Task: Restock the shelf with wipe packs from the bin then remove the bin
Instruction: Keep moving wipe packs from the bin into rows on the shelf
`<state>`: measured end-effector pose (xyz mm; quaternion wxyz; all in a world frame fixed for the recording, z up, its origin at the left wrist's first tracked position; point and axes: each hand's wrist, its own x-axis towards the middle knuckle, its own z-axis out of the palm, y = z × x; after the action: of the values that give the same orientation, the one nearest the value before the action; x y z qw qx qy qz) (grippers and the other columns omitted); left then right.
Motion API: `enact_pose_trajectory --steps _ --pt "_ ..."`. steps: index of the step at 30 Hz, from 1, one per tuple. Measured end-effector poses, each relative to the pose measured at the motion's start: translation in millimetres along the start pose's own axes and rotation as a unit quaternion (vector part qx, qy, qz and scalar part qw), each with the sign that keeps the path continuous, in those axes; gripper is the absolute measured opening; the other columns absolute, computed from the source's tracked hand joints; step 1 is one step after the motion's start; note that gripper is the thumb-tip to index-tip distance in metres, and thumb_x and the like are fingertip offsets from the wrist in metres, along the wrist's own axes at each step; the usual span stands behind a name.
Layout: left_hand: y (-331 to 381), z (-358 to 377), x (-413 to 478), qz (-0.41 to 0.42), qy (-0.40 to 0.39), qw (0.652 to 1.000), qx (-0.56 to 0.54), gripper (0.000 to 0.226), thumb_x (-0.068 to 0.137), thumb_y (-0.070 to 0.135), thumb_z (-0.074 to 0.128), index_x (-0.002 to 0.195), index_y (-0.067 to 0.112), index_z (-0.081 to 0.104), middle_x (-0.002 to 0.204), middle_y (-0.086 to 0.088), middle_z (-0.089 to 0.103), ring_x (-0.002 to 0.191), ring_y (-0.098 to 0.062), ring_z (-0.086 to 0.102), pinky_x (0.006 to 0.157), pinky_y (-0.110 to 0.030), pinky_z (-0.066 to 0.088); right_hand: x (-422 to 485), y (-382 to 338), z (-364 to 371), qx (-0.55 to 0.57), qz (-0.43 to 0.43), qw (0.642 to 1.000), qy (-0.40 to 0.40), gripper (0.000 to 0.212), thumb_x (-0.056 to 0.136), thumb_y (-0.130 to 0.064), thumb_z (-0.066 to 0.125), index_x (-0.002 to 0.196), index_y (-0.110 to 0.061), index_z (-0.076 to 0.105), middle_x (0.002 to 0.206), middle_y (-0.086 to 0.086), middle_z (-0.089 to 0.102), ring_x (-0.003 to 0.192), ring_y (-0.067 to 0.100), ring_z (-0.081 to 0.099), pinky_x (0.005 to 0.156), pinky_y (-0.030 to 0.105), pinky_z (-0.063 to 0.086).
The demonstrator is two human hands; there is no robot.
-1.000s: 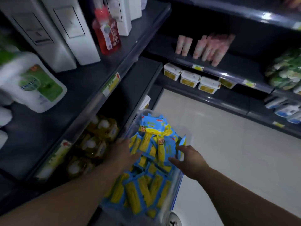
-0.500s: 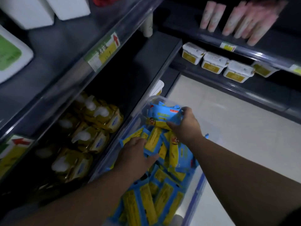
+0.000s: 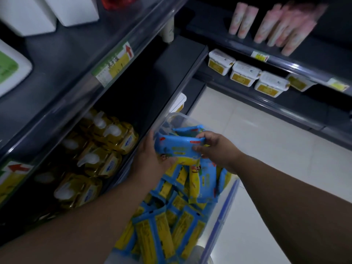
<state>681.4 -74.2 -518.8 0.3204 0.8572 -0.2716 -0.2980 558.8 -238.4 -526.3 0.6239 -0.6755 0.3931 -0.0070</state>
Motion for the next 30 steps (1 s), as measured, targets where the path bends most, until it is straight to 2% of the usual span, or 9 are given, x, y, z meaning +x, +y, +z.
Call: enact_pose_trajectory --steps 2,5,8,10,12,15,24,27,30 --pt "5 0 1 0.014 -0.004 0.999 -0.033 0.088 0.082 0.025 0.075 0.15 0.034 0.019 0.134 0.01 0.04 0.121 -0.007 0.043 0.093 -0.025 0.043 -3 2 -1 -0.013 0.008 0.999 -0.028 0.019 0.087 -0.007 0.069 0.085 -0.024 0.059 0.086 0.003 0.059 0.072 0.018 0.053 0.056 0.017 0.044" --pt "3 3 0 0.026 -0.02 0.999 -0.037 0.06 0.087 0.017 0.068 0.137 0.036 0.043 0.118 0.006 0.051 0.101 -0.008 0.054 0.082 -0.029 0.054 0 18 6 -0.022 0.001 1.0 -0.009 0.026 0.083 -0.007 0.073 0.086 -0.031 0.06 0.091 0.004 0.065 0.077 0.021 0.057 0.074 0.036 0.05" --pt "-8 8 -2 0.052 -0.018 0.998 0.004 0.038 0.092 0.017 0.062 0.125 0.033 0.055 0.12 0.005 0.053 0.1 -0.004 0.049 0.079 -0.022 0.046 -4 34 9 -0.156 0.002 0.987 0.044 0.037 0.079 -0.017 0.077 0.107 -0.033 0.06 0.111 0.003 0.064 0.096 0.025 0.063 0.088 0.04 0.051" --pt "-15 12 -3 0.054 -0.007 0.998 0.018 0.032 0.093 0.017 0.06 0.121 0.032 0.057 0.118 0.003 0.054 0.097 -0.005 0.05 0.077 -0.02 0.043 -10 44 8 -0.363 0.02 0.931 0.024 0.06 0.077 -0.03 0.078 0.13 -0.027 0.051 0.125 0.004 0.056 0.114 0.026 0.055 0.094 0.035 0.045" --pt "-19 14 -4 0.051 0.001 0.999 0.017 0.03 0.093 0.017 0.06 0.119 0.032 0.058 0.115 0.002 0.055 0.096 -0.008 0.052 0.074 -0.022 0.045 -17 51 9 -0.508 0.04 0.86 -0.004 0.075 0.073 -0.039 0.078 0.137 -0.024 0.041 0.132 0.006 0.047 0.121 0.029 0.049 0.097 0.035 0.041" --pt "-22 15 -6 0.046 -0.002 0.999 0.003 0.029 0.094 0.016 0.059 0.118 0.033 0.059 0.115 0.002 0.054 0.098 -0.011 0.056 0.077 -0.029 0.053 -18 58 13 -0.554 0.055 0.83 -0.008 0.075 0.072 -0.046 0.077 0.133 -0.02 0.043 0.128 0.009 0.047 0.12 0.029 0.048 0.097 0.034 0.039" --pt "-4 -18 -24 0.07 0.058 0.996 0.001 0.028 0.093 0.012 0.058 0.114 0.031 0.059 0.105 0.006 0.045 0.093 -0.016 0.055 0.075 -0.033 0.054 -32 4 2 -0.414 0.077 0.906 -0.035 0.049 0.075 -0.026 0.079 0.119 -0.02 0.059 0.119 0.006 0.061 0.109 0.023 0.056 0.081 0.026 0.042" --pt "14 -37 -36 0.085 0.07 0.994 -0.021 0.03 0.093 0.011 0.058 0.112 0.034 0.058 0.107 0.007 0.048 0.094 -0.017 0.058 0.077 -0.041 0.057 -50 -33 -5 -0.369 0.057 0.927 -0.022 0.039 0.075 -0.02 0.077 0.113 -0.022 0.065 0.103 -0.002 0.059 0.094 0.013 0.054 0.073 0.019 0.036" --pt "35 -61 -51 0.105 0.078 0.991 -0.036 0.033 0.09 0.009 0.06 0.107 0.038 0.058 0.107 0.005 0.052 0.091 -0.017 0.06 0.077 -0.04 0.057 -80 -74 -12 -0.204 0.064 0.977 0.014 0.018 0.076 -0.012 0.075 0.092 -0.019 0.068 0.082 0.0 0.059 0.075 0.014 0.054 0.065 0.024 0.042"
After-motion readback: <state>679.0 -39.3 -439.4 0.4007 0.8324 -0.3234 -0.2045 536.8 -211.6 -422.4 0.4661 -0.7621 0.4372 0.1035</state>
